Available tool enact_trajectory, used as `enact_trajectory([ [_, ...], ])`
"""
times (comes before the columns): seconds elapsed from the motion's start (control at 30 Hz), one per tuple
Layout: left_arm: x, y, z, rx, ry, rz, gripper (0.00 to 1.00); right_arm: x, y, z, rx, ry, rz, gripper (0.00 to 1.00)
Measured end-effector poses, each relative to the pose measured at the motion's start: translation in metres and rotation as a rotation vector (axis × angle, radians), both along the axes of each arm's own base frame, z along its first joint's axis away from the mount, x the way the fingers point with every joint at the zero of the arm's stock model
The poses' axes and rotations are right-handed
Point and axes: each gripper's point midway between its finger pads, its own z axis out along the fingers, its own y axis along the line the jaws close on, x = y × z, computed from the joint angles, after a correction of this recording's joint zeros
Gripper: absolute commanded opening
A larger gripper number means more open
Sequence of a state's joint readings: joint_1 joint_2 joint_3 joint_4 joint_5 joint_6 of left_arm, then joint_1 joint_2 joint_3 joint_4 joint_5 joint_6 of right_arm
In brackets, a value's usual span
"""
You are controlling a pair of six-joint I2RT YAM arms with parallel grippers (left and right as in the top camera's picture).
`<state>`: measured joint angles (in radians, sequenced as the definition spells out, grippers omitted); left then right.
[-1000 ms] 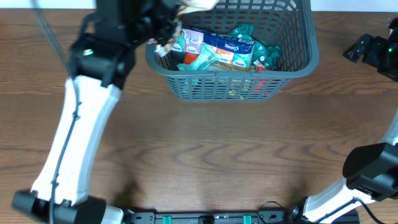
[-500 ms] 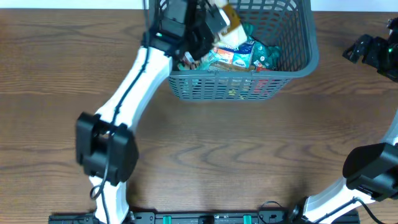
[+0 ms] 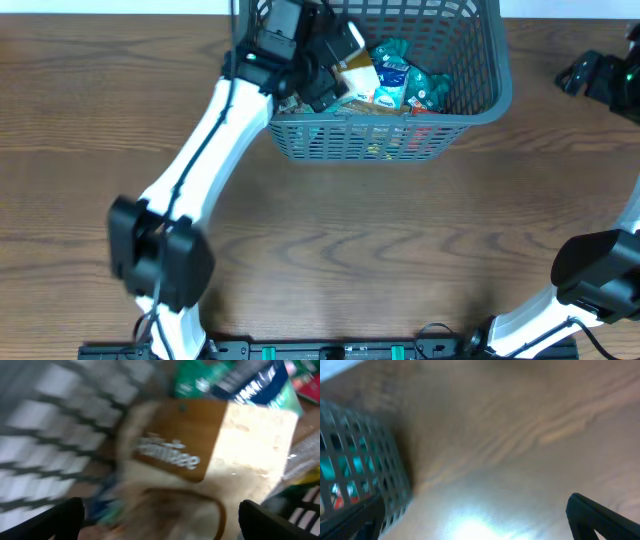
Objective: Pack container
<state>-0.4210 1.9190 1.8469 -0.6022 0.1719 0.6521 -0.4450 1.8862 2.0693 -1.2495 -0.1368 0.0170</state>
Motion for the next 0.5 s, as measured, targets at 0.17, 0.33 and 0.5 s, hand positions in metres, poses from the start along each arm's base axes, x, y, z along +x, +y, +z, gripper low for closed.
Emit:
enact_trajectory([
  [0.17, -0.007, 0.049, 0.097, -0.037, -0.189, 0.157, 0.99, 0.027, -0.023, 0.022, -0.143, -0.12, -0.01, 0.99],
  [0.33, -0.032, 0.137, 0.148, -0.105, -0.211, 0.435, 0.99, 0.04, -0.013, 0.041, -0.226, -0.16, 0.066, 0.99],
  [0.5, -0.06, 0.216, 0.14, -0.138, -0.1, 0.713, 0.99, 0.051, 0.022, 0.066, -0.266, -0.213, 0.164, 0.99],
])
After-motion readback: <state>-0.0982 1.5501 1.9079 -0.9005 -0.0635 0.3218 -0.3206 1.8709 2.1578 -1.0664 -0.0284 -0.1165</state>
